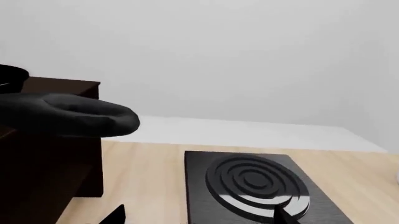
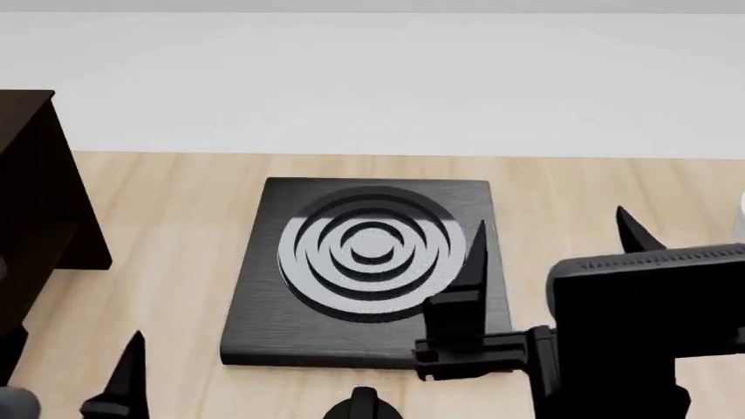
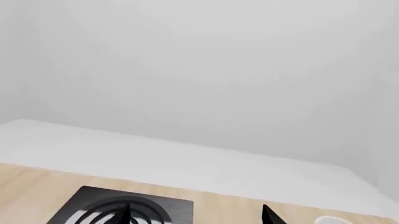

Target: Put the frying pan on the cabinet shelf.

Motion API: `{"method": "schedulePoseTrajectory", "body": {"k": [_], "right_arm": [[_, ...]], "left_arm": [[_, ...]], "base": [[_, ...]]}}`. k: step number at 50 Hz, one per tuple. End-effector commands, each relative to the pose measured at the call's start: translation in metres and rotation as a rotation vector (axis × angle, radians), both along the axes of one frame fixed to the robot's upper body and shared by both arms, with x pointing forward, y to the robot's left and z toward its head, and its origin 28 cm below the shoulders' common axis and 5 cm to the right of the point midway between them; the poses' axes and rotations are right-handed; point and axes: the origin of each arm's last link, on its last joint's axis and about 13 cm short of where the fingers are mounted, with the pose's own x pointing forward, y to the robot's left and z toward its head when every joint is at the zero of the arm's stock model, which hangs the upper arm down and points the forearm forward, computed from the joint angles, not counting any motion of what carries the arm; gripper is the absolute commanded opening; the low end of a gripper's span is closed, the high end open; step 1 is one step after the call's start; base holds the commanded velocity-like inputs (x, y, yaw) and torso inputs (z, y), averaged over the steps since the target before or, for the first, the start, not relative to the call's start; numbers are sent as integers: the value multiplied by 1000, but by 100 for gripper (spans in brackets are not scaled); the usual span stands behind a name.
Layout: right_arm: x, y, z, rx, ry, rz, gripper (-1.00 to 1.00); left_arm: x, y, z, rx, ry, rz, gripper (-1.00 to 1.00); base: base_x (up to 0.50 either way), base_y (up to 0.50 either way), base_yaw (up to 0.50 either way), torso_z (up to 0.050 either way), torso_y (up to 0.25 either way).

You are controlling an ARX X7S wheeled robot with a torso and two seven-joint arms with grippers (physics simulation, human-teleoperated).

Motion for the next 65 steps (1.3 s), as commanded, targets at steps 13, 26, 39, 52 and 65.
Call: {"method": "schedulePoseTrajectory", "body": {"k": [13, 26, 39, 52, 65], "right_arm": [[-24, -31, 14, -41, -32, -160, 100], [-27, -36, 10, -33, -27, -190, 100], [-15, -41, -21, 1, 55, -184, 100], [-11, -42, -30, 13, 76, -177, 100], [-7, -33, -26, -8, 79, -129, 100]], "left_arm": [[-1, -2, -2, 20, 2, 7, 100], [-1, -6, -6, 22, 22, -3, 100], [2, -7, -18, 16, 72, 28, 100], [11, -17, -14, 25, 75, 2, 100], [22, -28, 10, 25, 40, -41, 100]], "base": [[0, 0, 0, 0, 0], [0, 0, 0, 0, 0], [0, 0, 0, 0, 0], [0, 0, 0, 0, 0], [0, 0, 0, 0, 0]]}}
